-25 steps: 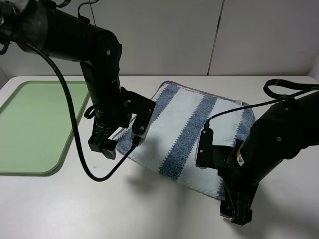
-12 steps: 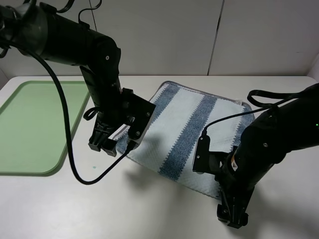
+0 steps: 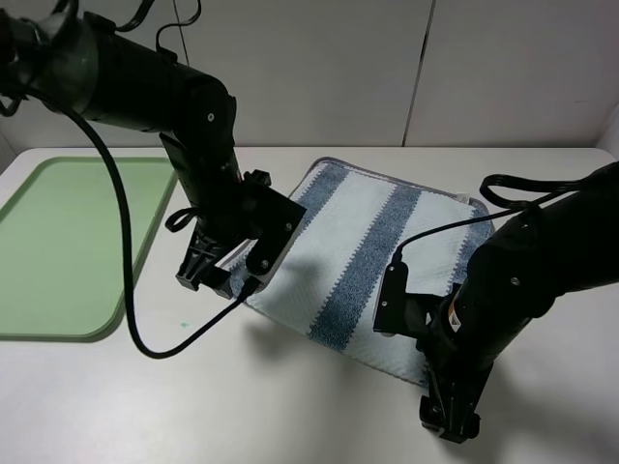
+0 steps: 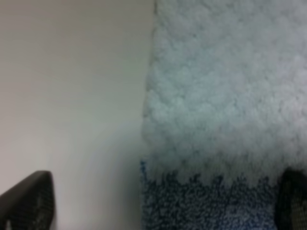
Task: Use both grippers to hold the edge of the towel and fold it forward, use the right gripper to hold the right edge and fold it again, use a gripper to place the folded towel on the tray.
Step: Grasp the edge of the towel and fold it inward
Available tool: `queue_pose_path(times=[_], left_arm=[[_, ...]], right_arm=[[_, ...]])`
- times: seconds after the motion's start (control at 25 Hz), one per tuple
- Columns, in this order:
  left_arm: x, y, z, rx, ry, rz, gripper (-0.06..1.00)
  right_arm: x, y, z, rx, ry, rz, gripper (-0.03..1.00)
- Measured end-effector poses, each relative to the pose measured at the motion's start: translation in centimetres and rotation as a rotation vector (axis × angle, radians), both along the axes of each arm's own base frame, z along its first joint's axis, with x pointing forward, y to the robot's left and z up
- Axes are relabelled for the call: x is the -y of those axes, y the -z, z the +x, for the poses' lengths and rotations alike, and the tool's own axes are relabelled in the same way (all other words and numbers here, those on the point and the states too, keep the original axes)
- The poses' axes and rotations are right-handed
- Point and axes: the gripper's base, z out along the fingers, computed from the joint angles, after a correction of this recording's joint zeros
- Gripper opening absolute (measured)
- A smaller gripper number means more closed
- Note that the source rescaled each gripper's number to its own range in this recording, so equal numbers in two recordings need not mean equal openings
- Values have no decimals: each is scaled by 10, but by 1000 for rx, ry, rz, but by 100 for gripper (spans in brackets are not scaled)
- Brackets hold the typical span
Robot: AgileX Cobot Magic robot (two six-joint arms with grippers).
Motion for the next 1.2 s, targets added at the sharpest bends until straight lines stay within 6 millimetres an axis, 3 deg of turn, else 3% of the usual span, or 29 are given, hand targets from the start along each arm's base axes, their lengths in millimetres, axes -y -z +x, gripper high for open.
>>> queue_pose_path(times=[0.36,0.92,1.2], left_arm=[[4,10,1,-13,32,-24,86],[2,51,-1,-91,28,33,86],[3,60,0,-100,30,40,84]], right_arm=[[0,0,0,1,4,2,100],[0,0,0,0,5,3,100],[0,0,0,1,6,4,100]])
